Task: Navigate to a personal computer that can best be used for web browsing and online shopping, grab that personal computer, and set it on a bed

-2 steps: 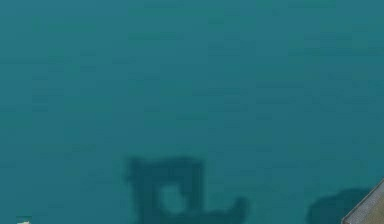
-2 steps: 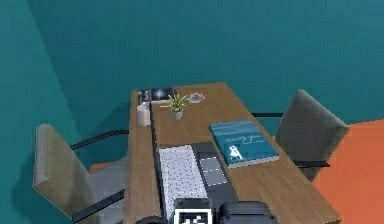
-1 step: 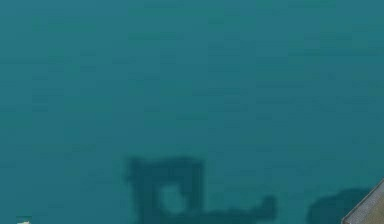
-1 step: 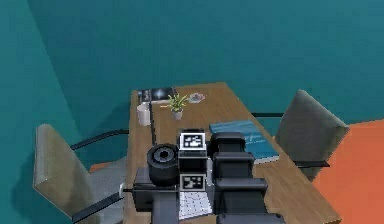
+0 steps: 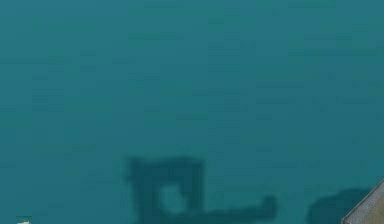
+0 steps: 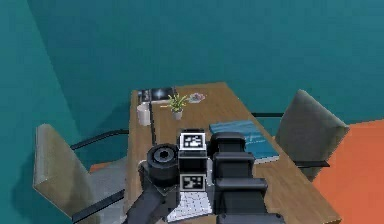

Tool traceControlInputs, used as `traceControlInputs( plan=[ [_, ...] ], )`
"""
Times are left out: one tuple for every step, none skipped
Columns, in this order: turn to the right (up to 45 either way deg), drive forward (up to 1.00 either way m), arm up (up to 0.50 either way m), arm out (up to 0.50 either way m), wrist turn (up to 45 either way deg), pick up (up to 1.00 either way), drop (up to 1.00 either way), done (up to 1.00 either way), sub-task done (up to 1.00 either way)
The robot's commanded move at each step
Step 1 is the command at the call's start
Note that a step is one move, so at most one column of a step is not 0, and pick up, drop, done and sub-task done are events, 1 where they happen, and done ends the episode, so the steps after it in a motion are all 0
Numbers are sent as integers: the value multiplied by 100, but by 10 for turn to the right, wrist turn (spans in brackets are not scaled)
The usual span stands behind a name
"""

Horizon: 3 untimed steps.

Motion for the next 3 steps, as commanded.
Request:
traceControlInputs(
  plan=[
    [0,0,0,0,450,0,0,0,0],
    [0,0,0,0,450,0,0,0,0],
    [0,0,0,0,240,0,0,0,0]
  ],
)
